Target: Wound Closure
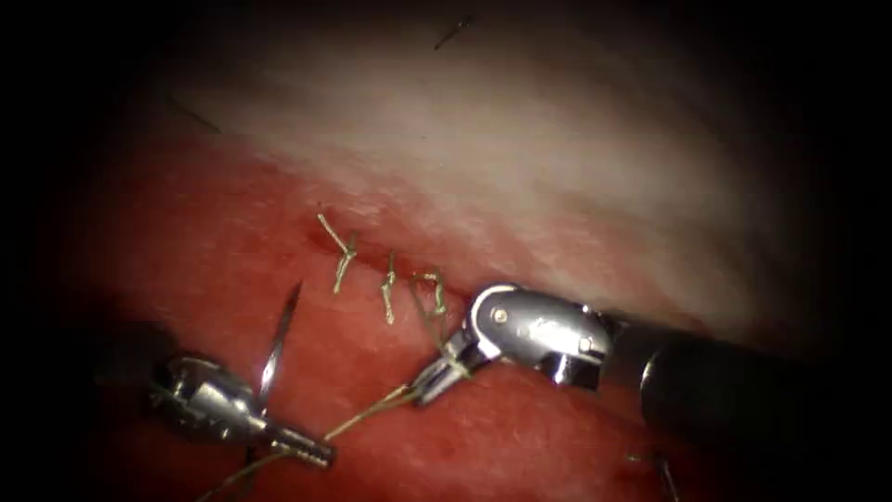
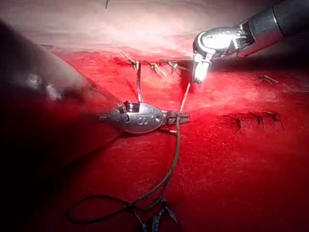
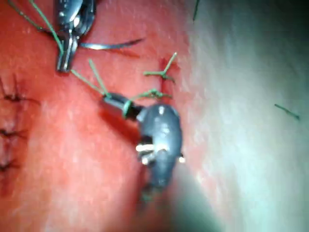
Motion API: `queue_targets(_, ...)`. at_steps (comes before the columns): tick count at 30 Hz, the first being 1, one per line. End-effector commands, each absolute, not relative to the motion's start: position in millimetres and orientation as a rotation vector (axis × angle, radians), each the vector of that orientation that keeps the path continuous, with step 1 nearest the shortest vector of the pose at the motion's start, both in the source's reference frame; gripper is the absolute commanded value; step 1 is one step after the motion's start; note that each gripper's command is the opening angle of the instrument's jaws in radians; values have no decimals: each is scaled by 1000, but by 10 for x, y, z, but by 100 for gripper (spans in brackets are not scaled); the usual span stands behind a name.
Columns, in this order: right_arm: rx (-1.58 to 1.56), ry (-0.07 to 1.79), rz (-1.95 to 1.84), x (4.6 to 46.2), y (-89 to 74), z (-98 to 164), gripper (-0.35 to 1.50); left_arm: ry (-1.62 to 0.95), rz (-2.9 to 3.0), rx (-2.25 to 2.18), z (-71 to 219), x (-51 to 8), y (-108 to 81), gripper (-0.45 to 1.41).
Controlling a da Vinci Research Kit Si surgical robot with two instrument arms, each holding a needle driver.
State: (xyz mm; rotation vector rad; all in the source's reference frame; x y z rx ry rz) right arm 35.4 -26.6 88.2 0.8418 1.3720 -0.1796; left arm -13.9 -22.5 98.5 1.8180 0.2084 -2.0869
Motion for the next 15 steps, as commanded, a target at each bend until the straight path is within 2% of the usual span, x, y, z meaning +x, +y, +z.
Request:
queue_targets(1,834,1372,-170,360,-258,891,-35,219,-2078,1803,991,-144,-237,-45)
queue_targets(15,754,1334,-22,344,-203,925,-35,262,-2055,1799,958,-144,-278,-45)
